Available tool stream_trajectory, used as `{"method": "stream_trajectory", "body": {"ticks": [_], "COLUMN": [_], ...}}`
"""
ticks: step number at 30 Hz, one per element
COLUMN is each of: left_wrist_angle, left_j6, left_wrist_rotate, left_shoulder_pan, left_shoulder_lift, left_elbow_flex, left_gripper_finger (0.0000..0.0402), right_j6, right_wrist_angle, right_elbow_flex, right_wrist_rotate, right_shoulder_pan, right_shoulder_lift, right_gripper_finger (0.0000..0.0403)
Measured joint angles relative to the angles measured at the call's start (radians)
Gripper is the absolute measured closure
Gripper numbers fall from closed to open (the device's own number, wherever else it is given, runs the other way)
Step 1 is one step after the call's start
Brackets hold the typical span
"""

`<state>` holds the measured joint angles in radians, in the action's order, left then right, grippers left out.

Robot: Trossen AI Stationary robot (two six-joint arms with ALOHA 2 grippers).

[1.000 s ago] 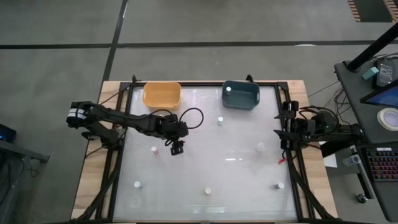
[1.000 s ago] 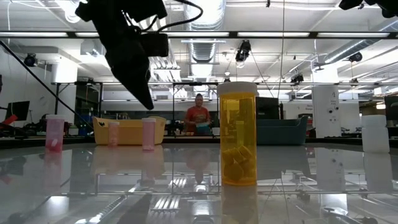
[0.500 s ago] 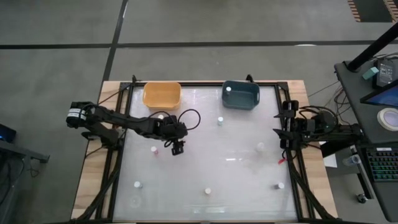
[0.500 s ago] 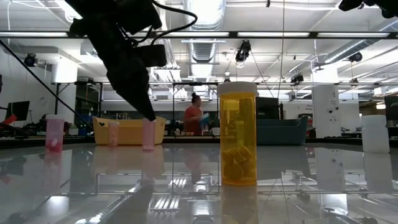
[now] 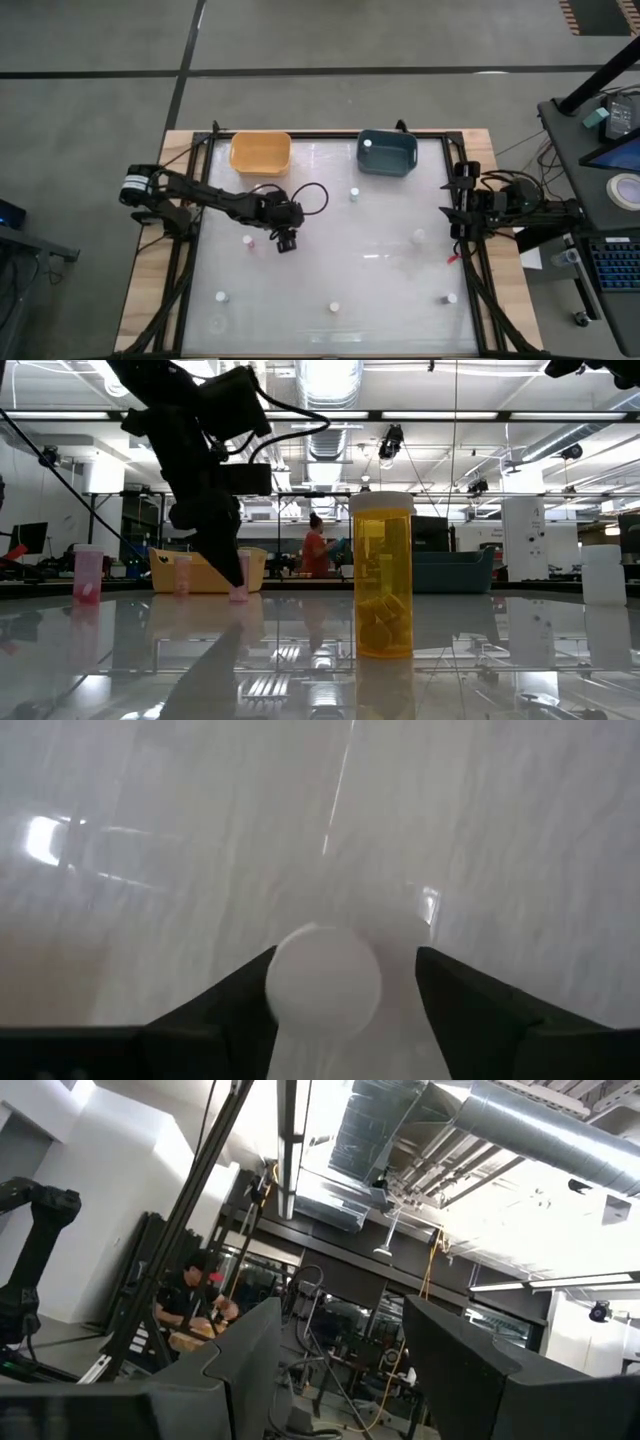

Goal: Pick and place medicine bottles into bin by pill shape (circle, oval)
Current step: Put the middle pink tablet bottle into the yellow bin

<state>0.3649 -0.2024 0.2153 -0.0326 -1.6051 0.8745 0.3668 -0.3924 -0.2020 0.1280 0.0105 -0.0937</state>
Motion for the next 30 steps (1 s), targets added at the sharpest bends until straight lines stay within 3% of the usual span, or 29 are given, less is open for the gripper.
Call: {"method": "stream_trajectory", "body": {"ticks": [19, 30], "left_wrist_angle": [0.019, 0.043], "left_j6": [0.0, 0.0], "left_wrist_rotate": [-0.002, -0.002], "left_shoulder_pan": [-0.001, 0.0], "left_shoulder_lift": [0.07, 0.068], "left_elbow_flex": [0.019, 0.026], "left_gripper_finger": [0.0219, 0.031], "right_j6": [0.0, 0.0], "right_wrist_angle": [0.014, 0.013], "right_elbow_flex": [0.0, 0.0], "right_wrist_rotate": [-0.026, -0.026], "right_shoulder_pan": [-0.001, -0.001], "right_shoulder_lift": [-0.001, 0.0], "right_gripper_finger": [0.02, 0.02]}}
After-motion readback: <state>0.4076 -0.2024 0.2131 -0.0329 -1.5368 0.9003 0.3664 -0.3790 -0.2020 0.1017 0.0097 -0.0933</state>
